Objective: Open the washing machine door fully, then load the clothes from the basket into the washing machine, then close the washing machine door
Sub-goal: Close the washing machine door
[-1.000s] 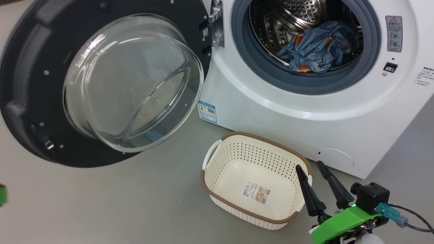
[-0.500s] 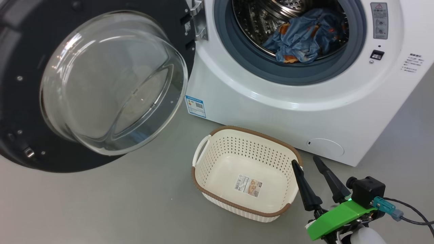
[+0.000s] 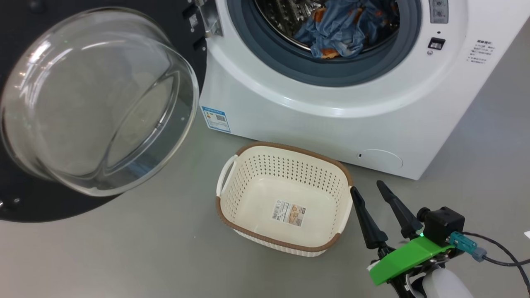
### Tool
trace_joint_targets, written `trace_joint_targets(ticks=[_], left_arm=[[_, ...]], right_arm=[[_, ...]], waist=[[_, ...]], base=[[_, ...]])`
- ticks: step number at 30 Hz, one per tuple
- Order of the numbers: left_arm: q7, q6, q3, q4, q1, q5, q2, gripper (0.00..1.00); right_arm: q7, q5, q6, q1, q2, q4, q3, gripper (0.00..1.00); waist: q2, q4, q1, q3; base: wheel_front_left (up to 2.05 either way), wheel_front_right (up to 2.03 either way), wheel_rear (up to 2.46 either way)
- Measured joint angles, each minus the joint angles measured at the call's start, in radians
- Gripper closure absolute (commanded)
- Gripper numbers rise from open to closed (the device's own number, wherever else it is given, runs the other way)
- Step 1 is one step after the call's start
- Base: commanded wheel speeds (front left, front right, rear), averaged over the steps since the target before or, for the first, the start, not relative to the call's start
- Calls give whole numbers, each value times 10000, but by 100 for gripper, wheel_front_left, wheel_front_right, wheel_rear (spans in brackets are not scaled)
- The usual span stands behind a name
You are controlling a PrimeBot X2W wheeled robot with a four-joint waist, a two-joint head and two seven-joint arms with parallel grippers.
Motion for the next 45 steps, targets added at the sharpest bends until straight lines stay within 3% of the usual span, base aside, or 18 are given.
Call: trace_joint_targets(ticks=[11,20,35,45], left_arm=[[965,-23,115,1465,-670,-451,362,100],[1714,-190,-366,1705,-821,-447,491,100],[2408,-198,-1020,1569,-735,-437,387,100],[4033,-242,-1486,456,133,-882,378,100]], right_arm=[[0,-199,0,-278,65,-10,-38,0],[0,-305,0,-288,150,-17,-90,0],[0,-303,0,-491,290,-2,-117,0],[0,-194,0,-469,301,13,-155,0]], waist=[[0,-380,0,417],[0,-529,0,580],[0,-587,0,477],[0,-557,0,173]], base=[[0,0,0],[0,0,0],[0,0,0],[0,0,0]])
